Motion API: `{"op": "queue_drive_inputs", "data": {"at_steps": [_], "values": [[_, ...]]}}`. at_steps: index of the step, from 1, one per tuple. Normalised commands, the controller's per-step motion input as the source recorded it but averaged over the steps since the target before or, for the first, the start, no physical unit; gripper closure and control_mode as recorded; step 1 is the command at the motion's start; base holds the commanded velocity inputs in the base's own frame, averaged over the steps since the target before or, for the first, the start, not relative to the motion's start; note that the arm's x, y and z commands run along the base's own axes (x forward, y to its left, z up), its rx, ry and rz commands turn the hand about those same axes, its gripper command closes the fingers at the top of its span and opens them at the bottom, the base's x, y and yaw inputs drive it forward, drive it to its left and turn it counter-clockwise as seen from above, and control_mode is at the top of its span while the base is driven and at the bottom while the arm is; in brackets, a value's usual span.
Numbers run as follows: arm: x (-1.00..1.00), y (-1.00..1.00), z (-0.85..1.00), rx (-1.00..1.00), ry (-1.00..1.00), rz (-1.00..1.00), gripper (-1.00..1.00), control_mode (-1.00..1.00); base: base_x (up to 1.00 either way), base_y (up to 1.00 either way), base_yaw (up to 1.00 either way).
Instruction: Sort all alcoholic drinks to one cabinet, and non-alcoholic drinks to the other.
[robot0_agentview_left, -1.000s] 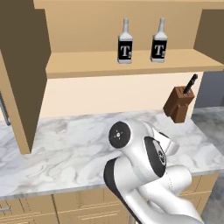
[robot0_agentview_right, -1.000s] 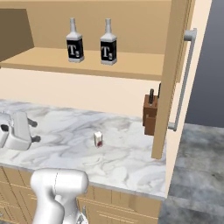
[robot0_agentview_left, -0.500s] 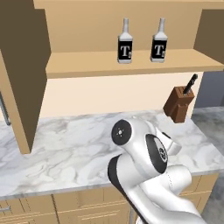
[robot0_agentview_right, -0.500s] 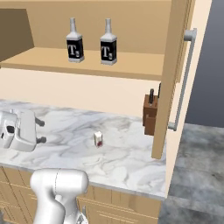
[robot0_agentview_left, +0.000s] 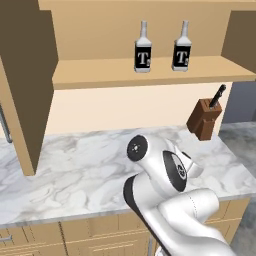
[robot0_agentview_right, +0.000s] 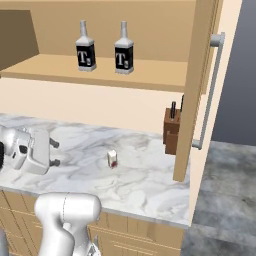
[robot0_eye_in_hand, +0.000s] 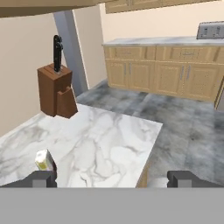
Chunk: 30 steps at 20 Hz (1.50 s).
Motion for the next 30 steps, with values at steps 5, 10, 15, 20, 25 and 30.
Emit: {"op": "queue_drive_inputs", "data": {"at_steps": [5, 10, 15, 20, 25, 30], "values": [[0.29, -0.08, -0.49, 0.0, -0.09, 0.0, -1.0, -1.0, 0.0, 0.0, 0.0], [0.17, -0.15, -0.38, 0.0, -0.08, 0.0, -1.0, -1.0, 0.0, 0.0, 0.0], [0.08, -0.2, -0.24, 0.0, -0.04, 0.0, -1.0, -1.0, 0.0, 0.0, 0.0], [0.13, -0.15, -0.21, -0.01, -0.02, 0.01, -1.0, -1.0, 0.0, 0.0, 0.0], [0.18, -0.15, -0.23, -0.02, -0.04, 0.05, -1.0, -1.0, 0.0, 0.0, 0.0], [0.17, -0.1, -0.26, -0.02, -0.03, 0.09, -1.0, -1.0, 0.0, 0.0, 0.0]]}}
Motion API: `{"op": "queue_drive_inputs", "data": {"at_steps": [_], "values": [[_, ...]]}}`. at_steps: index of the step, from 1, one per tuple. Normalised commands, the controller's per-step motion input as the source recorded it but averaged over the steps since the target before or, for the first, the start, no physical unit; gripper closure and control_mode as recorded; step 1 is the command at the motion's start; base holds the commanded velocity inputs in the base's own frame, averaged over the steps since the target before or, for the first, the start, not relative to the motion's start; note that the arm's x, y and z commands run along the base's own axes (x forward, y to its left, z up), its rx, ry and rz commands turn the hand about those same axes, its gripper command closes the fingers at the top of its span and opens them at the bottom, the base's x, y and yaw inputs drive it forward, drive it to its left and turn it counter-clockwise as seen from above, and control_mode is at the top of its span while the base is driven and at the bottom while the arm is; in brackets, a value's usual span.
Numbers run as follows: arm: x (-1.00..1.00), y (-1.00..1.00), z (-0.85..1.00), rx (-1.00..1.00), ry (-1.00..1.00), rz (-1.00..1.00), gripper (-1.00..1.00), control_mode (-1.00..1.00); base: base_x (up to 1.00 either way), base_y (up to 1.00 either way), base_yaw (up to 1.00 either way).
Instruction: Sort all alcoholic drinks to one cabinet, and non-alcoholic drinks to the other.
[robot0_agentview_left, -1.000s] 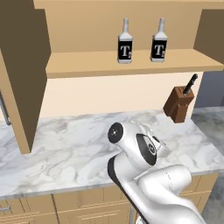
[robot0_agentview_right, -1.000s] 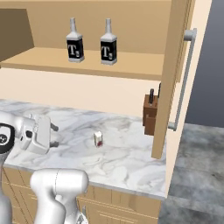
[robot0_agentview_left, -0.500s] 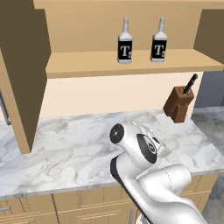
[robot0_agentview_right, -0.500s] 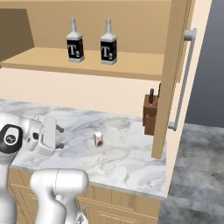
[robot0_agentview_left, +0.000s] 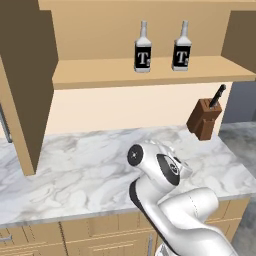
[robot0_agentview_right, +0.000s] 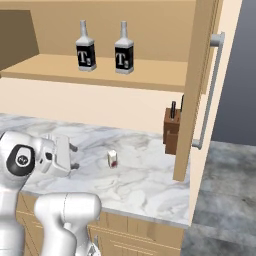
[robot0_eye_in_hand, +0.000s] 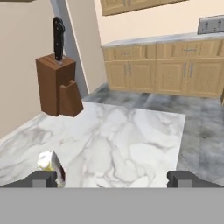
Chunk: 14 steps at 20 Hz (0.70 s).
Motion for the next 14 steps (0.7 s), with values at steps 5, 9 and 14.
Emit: {"op": "queue_drive_inputs", "data": {"at_steps": [5, 9, 14], "values": [[0.18, -0.04, -0.29, -0.01, -0.03, 0.09, -1.0, -1.0, 0.0, 0.0, 0.0], [0.11, -0.15, -0.22, 0.0, -0.04, 0.09, -1.0, -1.0, 0.0, 0.0, 0.0], [0.07, -0.21, -0.1, 0.0, -0.05, 0.07, -1.0, -1.0, 0.0, 0.0, 0.0]]}}
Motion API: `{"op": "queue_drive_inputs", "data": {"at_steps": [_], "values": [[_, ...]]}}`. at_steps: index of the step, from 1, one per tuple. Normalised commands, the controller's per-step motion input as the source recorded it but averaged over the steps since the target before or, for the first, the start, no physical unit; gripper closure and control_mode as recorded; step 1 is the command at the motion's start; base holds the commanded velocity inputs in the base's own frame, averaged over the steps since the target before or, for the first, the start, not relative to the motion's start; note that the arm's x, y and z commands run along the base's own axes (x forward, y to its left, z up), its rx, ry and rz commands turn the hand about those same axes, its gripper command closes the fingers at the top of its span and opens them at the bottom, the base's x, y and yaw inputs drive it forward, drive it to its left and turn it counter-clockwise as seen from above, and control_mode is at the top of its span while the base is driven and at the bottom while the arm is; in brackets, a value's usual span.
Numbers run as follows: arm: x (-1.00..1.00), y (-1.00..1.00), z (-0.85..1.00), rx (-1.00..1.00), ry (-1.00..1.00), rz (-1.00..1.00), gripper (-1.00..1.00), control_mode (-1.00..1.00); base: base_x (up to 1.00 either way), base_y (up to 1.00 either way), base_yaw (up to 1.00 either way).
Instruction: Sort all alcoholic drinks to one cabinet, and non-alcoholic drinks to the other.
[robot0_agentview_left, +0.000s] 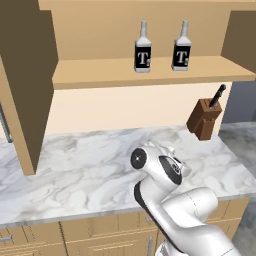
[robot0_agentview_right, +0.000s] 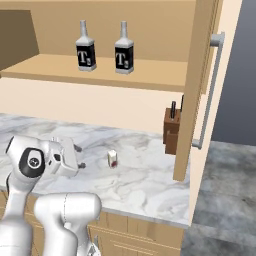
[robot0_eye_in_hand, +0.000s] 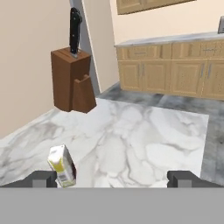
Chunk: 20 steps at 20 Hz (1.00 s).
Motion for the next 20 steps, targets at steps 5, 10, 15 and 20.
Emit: {"op": "queue_drive_inputs", "data": {"at_steps": [5, 10, 15, 20], "values": [[0.03, -0.15, -0.14, 0.0, -0.01, 0.05, -1.0, -1.0, 0.0, 0.0, 0.0], [0.23, -0.04, -0.17, 0.0, 0.0, 0.03, -1.0, -1.0, 0.0, 0.0, 0.0], [0.24, -0.09, -0.26, 0.0, 0.0, 0.04, -1.0, -1.0, 0.0, 0.0, 0.0], [0.02, -0.21, -0.31, 0.0, 0.0, 0.0, -1.0, -1.0, 0.0, 0.0, 0.0]]}}
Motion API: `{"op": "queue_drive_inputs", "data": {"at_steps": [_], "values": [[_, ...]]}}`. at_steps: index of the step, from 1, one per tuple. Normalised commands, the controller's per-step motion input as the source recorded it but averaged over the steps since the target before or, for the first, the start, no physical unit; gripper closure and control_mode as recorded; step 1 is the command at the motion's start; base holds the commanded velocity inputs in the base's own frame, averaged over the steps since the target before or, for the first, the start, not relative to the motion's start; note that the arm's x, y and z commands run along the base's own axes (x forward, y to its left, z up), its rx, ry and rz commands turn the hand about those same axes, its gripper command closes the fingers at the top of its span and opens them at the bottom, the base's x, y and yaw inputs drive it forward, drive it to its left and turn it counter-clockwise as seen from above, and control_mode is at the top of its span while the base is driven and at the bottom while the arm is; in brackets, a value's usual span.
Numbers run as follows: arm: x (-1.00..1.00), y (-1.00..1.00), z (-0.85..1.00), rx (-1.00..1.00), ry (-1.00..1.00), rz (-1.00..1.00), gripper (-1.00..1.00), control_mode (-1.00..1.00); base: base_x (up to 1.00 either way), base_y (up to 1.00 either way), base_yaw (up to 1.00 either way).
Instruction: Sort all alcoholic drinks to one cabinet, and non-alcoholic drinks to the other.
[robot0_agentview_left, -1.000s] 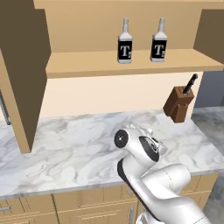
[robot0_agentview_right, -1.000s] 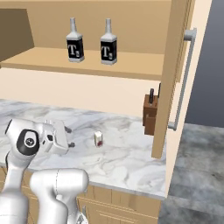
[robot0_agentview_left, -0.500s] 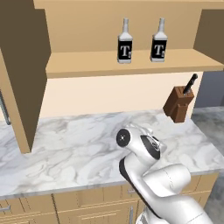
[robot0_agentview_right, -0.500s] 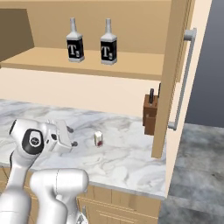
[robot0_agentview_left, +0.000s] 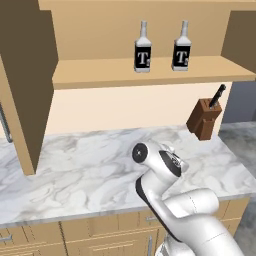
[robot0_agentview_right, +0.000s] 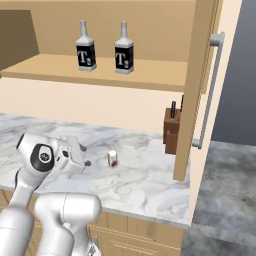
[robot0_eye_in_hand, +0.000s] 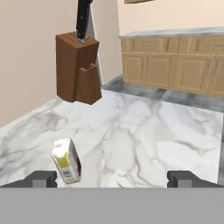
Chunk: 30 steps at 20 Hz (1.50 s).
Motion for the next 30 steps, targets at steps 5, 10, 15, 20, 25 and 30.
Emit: {"op": "queue_drive_inputs", "data": {"at_steps": [5, 10, 15, 20, 25, 30], "values": [[0.01, -0.2, -0.33, 0.0, 0.0, 0.0, -1.0, -1.0, 0.0, 0.0, 0.0], [0.0, -0.23, -0.22, 0.0, -0.04, 0.0, -1.0, -1.0, 0.0, 0.0, 0.0], [0.0, -0.22, -0.11, 0.0, -0.07, 0.0, -1.0, -1.0, 0.0, 0.0, 0.0], [0.0, -0.16, -0.16, 0.0, -0.05, 0.0, -1.0, -1.0, 0.0, 0.0, 0.0], [0.01, -0.07, -0.26, 0.0, -0.01, 0.01, -1.0, -1.0, 0.0, 0.0, 0.0], [0.06, -0.05, -0.27, 0.0, -0.01, 0.03, -1.0, -1.0, 0.0, 0.0, 0.0]]}}
